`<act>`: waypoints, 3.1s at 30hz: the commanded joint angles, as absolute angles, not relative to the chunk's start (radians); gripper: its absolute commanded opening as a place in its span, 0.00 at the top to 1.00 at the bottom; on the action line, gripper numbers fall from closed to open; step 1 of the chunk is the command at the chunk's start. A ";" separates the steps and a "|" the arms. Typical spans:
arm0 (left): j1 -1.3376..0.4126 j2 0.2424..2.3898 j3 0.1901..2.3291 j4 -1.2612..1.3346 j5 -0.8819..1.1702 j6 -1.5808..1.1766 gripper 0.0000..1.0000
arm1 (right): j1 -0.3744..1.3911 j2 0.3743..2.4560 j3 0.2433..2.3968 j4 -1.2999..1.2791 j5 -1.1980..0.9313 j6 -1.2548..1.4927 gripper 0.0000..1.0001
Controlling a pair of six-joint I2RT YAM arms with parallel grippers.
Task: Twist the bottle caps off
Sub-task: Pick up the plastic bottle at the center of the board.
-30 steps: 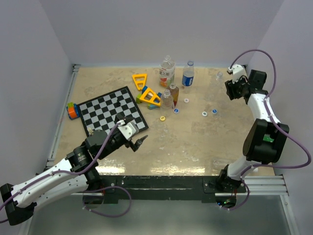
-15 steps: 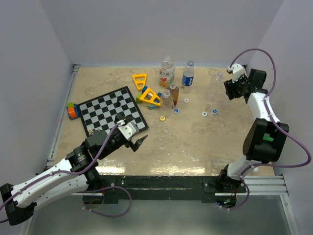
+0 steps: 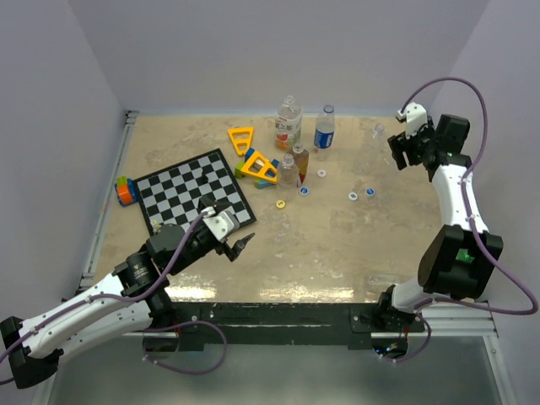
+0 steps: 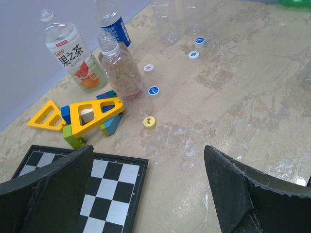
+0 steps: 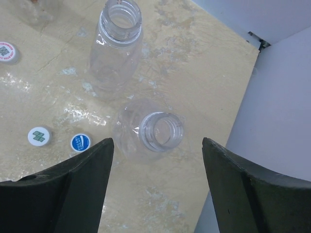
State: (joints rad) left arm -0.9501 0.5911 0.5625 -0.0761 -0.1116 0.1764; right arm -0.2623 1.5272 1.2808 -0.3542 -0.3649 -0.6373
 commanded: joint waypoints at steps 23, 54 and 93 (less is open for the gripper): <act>-0.950 0.574 0.558 -0.043 -0.113 0.186 0.00 | -0.529 1.256 1.048 -0.411 -0.210 -0.894 0.23; -0.950 0.575 0.555 -0.044 -0.114 0.189 0.00 | -0.704 1.416 0.643 0.049 0.118 -0.950 0.22; -0.948 0.594 0.551 -0.041 -0.114 0.189 0.00 | -0.276 1.203 0.776 -0.681 -0.547 -1.368 0.53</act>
State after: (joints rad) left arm -0.9501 0.5941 0.5579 -0.0757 -0.1120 0.1768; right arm -0.3679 1.1976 0.6765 -0.5999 -0.4107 -1.3865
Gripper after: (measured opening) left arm 0.997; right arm 0.604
